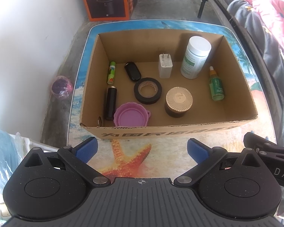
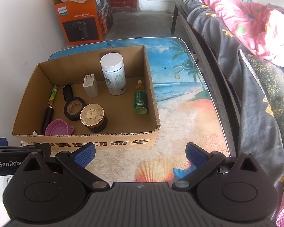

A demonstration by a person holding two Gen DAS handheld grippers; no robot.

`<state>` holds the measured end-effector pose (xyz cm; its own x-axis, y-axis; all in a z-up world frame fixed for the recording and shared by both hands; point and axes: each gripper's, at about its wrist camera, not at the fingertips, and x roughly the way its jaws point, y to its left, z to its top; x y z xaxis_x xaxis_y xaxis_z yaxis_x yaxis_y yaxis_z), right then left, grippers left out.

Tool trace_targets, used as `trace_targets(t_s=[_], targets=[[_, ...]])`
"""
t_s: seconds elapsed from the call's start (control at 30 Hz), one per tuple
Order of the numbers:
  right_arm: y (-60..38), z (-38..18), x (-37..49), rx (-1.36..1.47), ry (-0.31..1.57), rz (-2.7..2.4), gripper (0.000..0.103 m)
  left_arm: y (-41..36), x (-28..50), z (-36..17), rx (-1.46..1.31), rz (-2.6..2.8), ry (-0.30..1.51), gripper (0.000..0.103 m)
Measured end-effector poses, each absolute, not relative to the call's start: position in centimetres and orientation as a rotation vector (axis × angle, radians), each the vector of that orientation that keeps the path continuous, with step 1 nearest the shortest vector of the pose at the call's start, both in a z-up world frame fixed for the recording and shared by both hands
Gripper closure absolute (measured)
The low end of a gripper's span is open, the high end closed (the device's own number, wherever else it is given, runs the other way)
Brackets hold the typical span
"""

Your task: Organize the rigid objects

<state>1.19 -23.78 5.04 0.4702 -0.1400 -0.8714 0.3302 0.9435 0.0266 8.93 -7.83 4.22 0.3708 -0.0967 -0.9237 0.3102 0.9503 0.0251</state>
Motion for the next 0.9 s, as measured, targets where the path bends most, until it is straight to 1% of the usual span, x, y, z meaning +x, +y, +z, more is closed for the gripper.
trace_targets(t_s=[0.9], targets=[[-23.95, 4.96, 1.21, 0.201, 1.044, -0.292, 0.0, -7.99, 8.95, 4.14, 0.203, -0.26, 1.171, 0.002]])
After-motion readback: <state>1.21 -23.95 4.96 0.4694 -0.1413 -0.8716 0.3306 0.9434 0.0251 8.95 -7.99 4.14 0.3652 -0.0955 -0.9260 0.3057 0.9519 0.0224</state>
